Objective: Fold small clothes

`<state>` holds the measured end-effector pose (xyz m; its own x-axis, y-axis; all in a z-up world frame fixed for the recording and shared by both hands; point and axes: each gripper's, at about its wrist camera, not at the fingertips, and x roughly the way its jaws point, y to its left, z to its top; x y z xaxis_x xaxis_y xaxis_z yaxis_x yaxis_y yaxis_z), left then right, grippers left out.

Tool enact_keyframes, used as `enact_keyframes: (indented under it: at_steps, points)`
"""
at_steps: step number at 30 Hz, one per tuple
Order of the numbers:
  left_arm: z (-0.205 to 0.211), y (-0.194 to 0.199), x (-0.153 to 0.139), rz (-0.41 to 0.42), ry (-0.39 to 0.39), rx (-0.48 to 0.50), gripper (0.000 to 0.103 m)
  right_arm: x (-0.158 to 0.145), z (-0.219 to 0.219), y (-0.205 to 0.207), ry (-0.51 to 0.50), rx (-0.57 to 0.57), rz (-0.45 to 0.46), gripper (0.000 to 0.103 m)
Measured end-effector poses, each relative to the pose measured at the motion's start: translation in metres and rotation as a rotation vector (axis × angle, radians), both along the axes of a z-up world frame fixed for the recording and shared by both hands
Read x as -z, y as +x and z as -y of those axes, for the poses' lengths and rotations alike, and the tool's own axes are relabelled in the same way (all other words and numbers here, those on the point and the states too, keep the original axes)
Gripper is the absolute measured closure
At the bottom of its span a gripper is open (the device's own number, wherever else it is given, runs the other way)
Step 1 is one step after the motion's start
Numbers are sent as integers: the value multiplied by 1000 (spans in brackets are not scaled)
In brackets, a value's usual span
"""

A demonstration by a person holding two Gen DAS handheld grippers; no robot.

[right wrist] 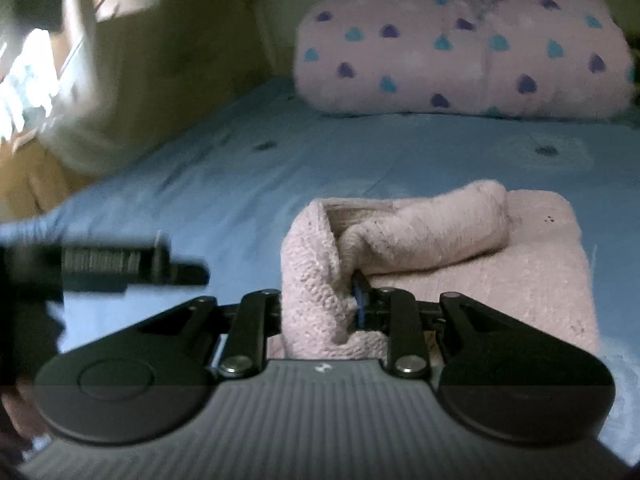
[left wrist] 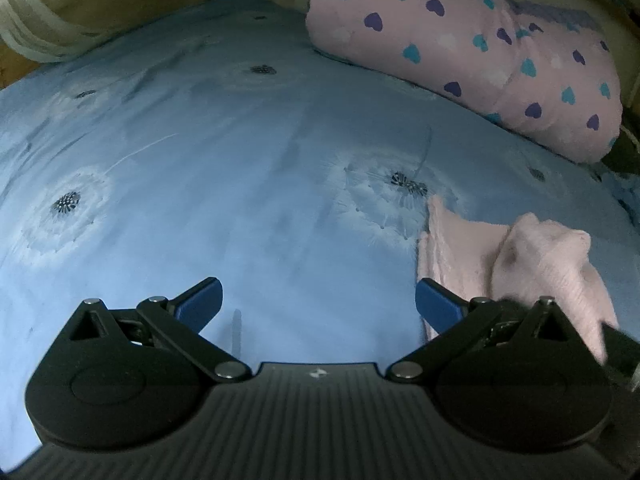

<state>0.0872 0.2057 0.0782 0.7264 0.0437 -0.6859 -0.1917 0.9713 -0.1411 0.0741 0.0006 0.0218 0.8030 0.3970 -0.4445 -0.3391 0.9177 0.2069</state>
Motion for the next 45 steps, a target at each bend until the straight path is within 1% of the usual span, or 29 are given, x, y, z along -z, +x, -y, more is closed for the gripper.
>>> enact_keyframes:
  at_steps: [2, 3, 5, 6, 7, 9, 12, 15, 18, 22, 24, 27, 28, 30, 31, 33, 35, 38, 42, 45]
  points:
    - [1, -1, -1, 8, -10, -1, 0, -1, -3, -6, -20, -24, 1, 69]
    - [2, -2, -2, 15, -13, 2, 0, -2, -3, -9, -6, -34, -10, 67]
    - [3, -4, -3, 27, -20, 6, 0, -7, 1, -14, 40, -51, -31, 57]
    - [3, -5, -4, 33, -25, 7, 0, -10, 1, -15, 51, -64, -34, 56]
    - [4, -6, -5, 39, -30, 9, 0, -13, 2, -20, 55, -83, -26, 54]
    - [6, -9, -6, 52, -52, 18, 0, -20, 3, -30, 54, -128, -6, 56]
    - [9, -13, -8, 83, -83, 40, 0, -29, 6, -51, 31, -169, 21, 56]
    - [16, -16, -11, 129, -115, 66, 0, -37, 14, -63, 7, -139, -3, 56]
    - [25, -15, -13, 151, -149, 101, 0, -41, 31, -74, -21, -94, 2, 56]
    - [40, -18, -10, 163, -152, 155, 0, -38, 64, -83, -24, -5, 18, 56]
    - [47, -20, -8, 168, -137, 182, 0, -36, 81, -80, -8, 51, 7, 56]
    - [58, -24, -6, 176, -99, 219, 0, -28, 109, -78, 42, 119, -16, 56]
    - [61, -25, -5, 173, -88, 229, 0, -25, 117, -77, 60, 140, -18, 56]
    - [70, -26, -3, 145, -38, 243, 0, -18, 129, -74, 102, 177, -21, 55]
    - [77, -28, -4, 143, 5, 249, 0, -14, 136, -71, 136, 201, -23, 54]
    - [89, -30, -7, 158, 60, 273, 0, -5, 147, -66, 222, 238, -34, 53]
    - [98, -28, -9, 166, 69, 297, 0, 4, 154, -59, 301, 256, -52, 48]
    - [114, -19, -9, 146, 85, 334, 0, 14, 158, -47, 382, 278, -58, 46]
    - [139, 2, -9, 155, 156, 371, 0, 24, 168, -37, 503, 311, -52, 45]
    - [151, 21, -5, 151, 160, 376, 1, 27, 168, -26, 503, 349, -28, 45]
